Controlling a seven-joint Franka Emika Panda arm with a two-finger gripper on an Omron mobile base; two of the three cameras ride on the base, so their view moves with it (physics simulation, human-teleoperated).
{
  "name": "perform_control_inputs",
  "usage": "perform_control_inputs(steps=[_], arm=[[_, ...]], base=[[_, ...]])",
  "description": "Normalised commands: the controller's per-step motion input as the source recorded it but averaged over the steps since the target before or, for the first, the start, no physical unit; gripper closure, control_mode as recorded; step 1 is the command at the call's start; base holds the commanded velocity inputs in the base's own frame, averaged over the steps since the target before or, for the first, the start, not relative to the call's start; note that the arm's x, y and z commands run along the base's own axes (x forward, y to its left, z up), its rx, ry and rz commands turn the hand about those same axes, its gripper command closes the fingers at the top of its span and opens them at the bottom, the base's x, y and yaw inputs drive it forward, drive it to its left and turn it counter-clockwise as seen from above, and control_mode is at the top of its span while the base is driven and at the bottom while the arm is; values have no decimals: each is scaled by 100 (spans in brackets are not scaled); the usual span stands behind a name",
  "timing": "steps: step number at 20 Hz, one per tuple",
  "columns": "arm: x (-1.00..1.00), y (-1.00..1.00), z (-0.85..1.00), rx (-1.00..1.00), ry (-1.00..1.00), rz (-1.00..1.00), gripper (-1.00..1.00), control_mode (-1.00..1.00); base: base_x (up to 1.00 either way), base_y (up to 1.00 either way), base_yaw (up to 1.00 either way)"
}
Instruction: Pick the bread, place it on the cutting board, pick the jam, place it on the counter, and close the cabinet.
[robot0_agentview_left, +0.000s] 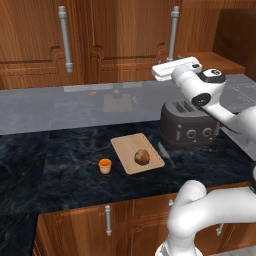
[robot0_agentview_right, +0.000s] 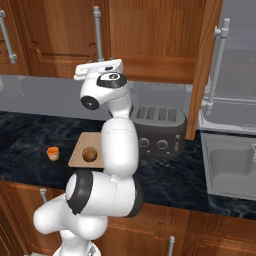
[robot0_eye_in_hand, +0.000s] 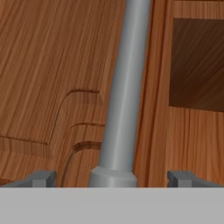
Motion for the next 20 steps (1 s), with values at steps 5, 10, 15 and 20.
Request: perform_control_inputs(steps=[5, 10, 15, 20], arm=[[-12, -2, 0, 0, 0, 5, -100, -100], [-36, -1, 7, 0, 0, 3, -100, -100], [-54, -5, 11, 0, 0, 1, -100, -100], [-46, -10, 20, 0, 0, 0, -100, -100]], base=[[0, 0, 0], [0, 0, 0], [0, 0, 0], [0, 0, 0]])
